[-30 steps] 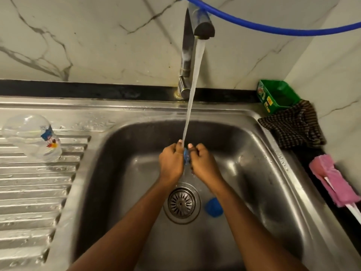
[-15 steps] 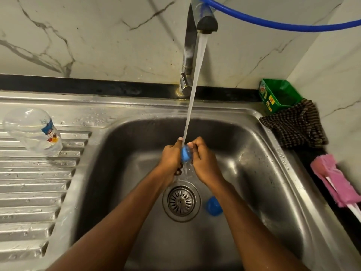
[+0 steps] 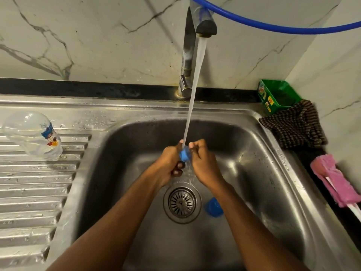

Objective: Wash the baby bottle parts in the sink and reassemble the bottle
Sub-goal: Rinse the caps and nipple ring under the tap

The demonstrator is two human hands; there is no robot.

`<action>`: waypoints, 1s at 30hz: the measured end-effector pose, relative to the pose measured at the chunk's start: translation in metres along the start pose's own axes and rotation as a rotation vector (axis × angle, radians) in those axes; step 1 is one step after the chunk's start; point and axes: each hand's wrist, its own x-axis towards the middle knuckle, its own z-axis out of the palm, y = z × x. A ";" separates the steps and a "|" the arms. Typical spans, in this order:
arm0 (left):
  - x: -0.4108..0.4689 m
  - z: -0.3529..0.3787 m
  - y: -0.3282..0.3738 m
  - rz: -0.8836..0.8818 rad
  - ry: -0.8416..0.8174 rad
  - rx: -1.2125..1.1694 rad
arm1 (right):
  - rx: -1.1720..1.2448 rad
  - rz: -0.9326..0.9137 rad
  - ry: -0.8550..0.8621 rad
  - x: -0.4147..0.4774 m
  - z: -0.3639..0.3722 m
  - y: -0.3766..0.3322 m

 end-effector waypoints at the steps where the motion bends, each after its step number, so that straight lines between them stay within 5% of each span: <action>1: -0.001 0.003 -0.001 0.008 0.009 0.036 | 0.005 0.043 0.010 0.001 0.000 0.001; 6: 0.005 0.012 -0.002 0.041 0.217 -0.029 | -0.040 -0.100 -0.025 -0.004 0.003 -0.006; 9: 0.006 0.001 -0.001 0.022 0.121 -0.007 | -0.032 -0.099 -0.016 -0.005 0.004 -0.006; 13: -0.001 0.004 -0.004 0.043 0.017 0.084 | -0.023 0.120 0.030 0.002 -0.002 -0.005; 19: 0.005 0.007 -0.005 0.051 0.167 -0.064 | -0.016 -0.089 -0.029 -0.007 -0.001 -0.016; 24: 0.005 0.007 -0.005 0.176 0.074 0.058 | 0.011 0.069 0.018 0.000 -0.004 -0.011; 30: 0.004 0.005 -0.001 0.068 0.157 -0.028 | 0.039 -0.124 -0.139 -0.006 -0.007 -0.009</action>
